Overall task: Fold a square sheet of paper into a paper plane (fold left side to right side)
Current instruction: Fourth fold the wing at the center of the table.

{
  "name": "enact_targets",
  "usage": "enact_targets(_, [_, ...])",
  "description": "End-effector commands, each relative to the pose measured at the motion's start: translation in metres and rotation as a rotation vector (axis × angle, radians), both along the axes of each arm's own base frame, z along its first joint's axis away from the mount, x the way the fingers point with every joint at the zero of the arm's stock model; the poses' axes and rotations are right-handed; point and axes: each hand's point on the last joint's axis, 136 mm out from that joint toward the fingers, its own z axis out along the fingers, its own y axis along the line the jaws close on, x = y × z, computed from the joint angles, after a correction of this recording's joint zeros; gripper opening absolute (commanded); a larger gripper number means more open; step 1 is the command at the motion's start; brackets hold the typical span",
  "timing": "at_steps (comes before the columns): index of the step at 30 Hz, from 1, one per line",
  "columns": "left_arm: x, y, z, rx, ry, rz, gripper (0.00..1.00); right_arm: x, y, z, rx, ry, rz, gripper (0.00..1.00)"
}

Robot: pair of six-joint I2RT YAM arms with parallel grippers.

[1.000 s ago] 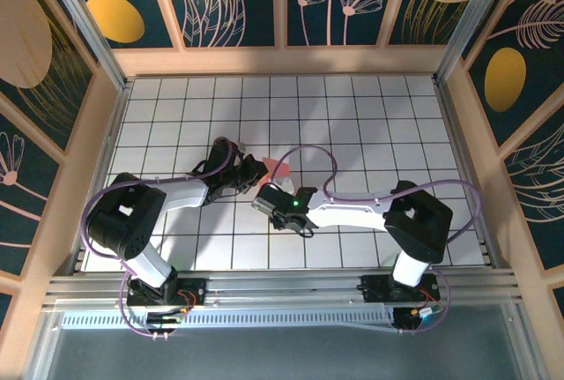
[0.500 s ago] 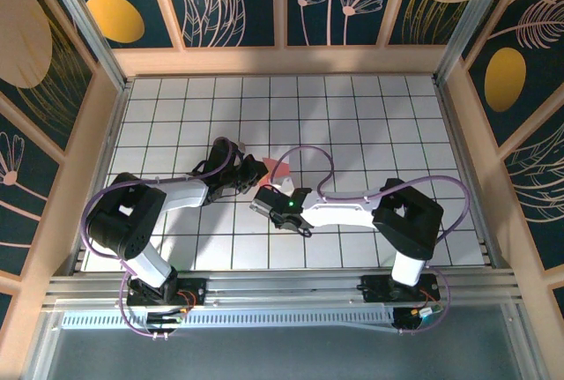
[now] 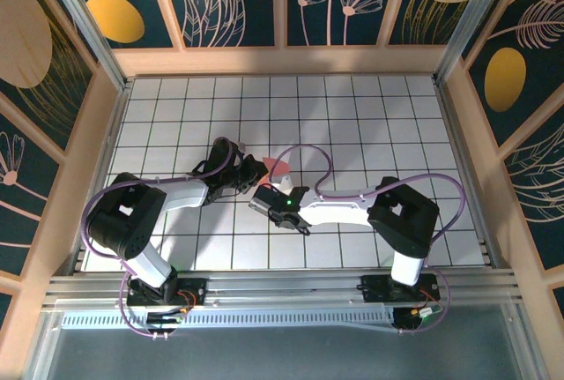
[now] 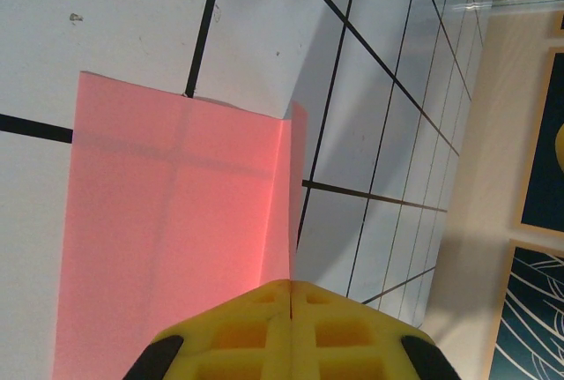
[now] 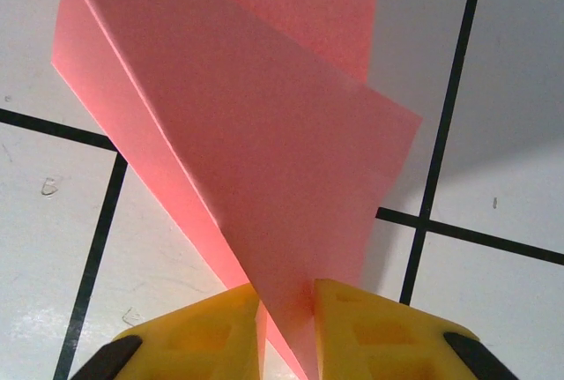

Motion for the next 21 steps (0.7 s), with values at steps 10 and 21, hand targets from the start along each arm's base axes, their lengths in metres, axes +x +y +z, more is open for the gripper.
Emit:
enact_targets(10, [0.004, 0.001, 0.004, 0.049, -0.012, -0.005, 0.14, 0.008, 0.001, 0.0, -0.027, -0.025, 0.005, 0.07])
enact_targets(21, [0.017, 0.068, 0.032, 0.138, -0.092, 0.065, 0.42, 0.004, 0.006, 0.002, -0.029, 0.007, 0.077, 0.0])
